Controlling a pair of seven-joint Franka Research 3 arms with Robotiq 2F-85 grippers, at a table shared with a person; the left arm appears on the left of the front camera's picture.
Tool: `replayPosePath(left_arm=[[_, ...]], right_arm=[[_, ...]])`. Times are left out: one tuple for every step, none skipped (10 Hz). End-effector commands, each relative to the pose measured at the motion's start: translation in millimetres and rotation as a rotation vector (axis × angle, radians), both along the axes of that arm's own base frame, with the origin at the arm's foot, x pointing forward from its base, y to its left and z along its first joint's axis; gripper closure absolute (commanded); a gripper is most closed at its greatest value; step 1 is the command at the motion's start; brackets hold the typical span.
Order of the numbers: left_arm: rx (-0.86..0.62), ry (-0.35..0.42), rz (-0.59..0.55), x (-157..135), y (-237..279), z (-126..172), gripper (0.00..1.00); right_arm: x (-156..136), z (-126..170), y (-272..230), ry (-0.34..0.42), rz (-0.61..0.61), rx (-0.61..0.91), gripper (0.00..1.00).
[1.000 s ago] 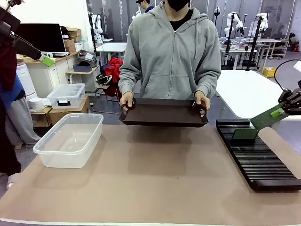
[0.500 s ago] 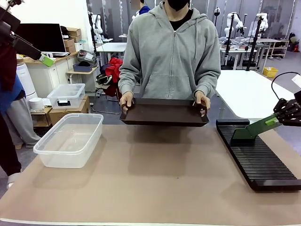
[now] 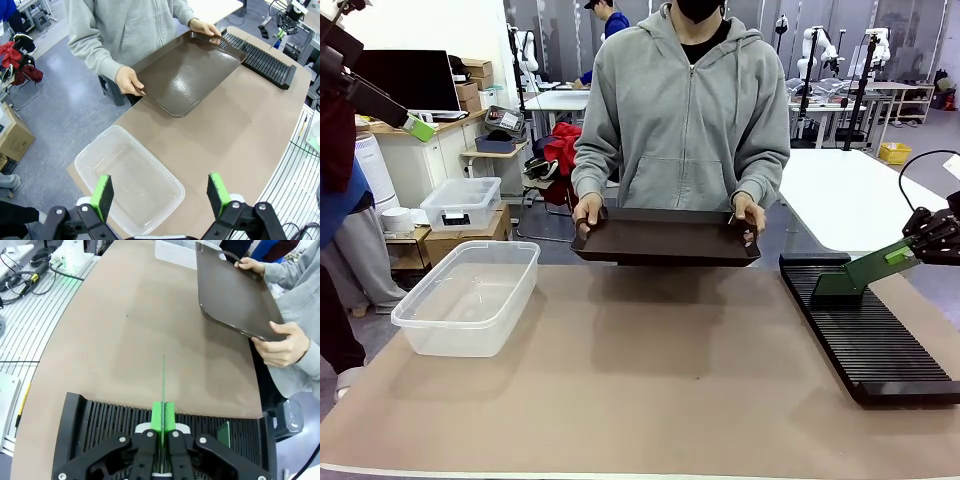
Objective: Sort PCBs into racks and boxes based on the side picked up.
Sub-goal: If the short side of the Blank PCB is picked up, insert it into the PCB Rack ; if the long side is picked up, place it in the Organizing box.
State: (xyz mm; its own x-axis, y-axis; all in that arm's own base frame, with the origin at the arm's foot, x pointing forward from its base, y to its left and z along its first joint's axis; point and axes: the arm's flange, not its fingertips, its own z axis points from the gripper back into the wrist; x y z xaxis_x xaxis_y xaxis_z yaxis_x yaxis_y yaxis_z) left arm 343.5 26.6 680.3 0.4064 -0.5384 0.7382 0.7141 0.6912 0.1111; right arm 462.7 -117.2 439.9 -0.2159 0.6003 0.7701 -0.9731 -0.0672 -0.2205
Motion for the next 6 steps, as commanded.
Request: replayPosePath(left_arm=[[-0.007,-0.007,-0.002,0.2,0.6,-1.9,0.00],[-0.007,-0.007,-0.002,0.2,0.6,-1.9,0.00],[-0.007,-0.007,-0.002,0.2,0.6,-1.9,0.00],[-0.007,-0.007,-0.002,0.2,0.6,-1.9,0.00],[-0.007,-0.007,-0.002,0.2,0.6,-1.9,0.00],[-0.007,-0.007,-0.002,0.2,0.6,-1.9,0.00]], right_arm=[[3.7,-9.4,-0.5,0.043,0.022,0.005,0.97],[8.0,-18.2,-0.1,0.045,0.012,0.014,0.97],[10.4,-31.3,2.7,0.055,-0.001,0.026,0.97],[15.6,-41.4,0.4,0.077,0.013,0.036,0.97],[16.0,-50.0,-1.1,0.072,0.013,0.024,0.97],[16.3,-59.8,0.9,0.060,0.015,0.024,0.97]])
